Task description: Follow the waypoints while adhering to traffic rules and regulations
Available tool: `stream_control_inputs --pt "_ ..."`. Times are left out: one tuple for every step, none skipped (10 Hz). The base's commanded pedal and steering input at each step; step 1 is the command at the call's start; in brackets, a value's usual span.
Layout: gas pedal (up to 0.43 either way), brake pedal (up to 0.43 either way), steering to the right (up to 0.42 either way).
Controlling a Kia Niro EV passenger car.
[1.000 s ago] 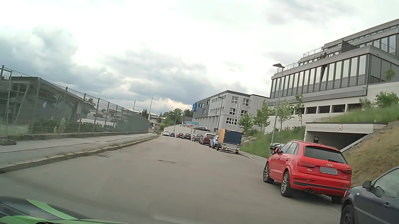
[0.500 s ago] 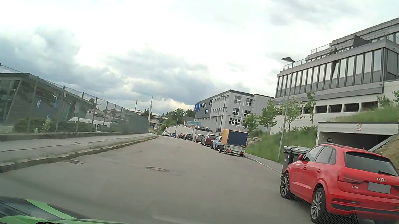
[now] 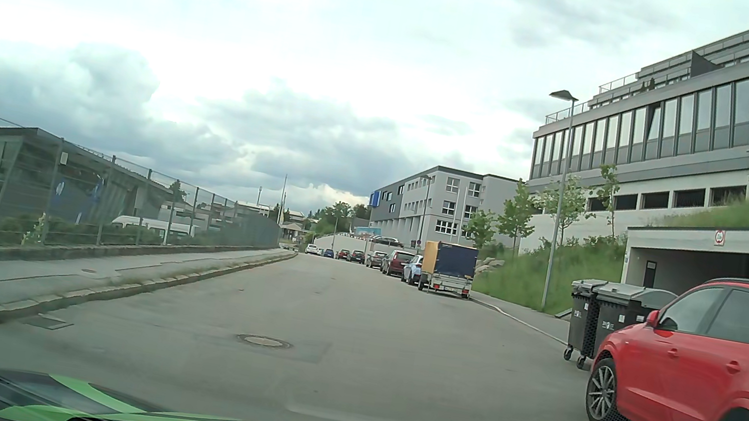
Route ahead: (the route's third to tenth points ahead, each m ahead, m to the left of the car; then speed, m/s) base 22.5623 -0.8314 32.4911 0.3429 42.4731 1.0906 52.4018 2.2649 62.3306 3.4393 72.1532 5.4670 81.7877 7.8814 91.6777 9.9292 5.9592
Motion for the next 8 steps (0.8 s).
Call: stream_control_inputs --pt "0.138 0.000 -0.014" --pt "0.138 0.000 -0.014" --pt "0.138 0.000 -0.014" --pt "0.138 0.000 -0.014" --pt "0.138 0.000 -0.014" --pt "0.138 0.000 -0.014" --pt "0.138 0.000 -0.014" --pt "0.138 0.000 -0.016"
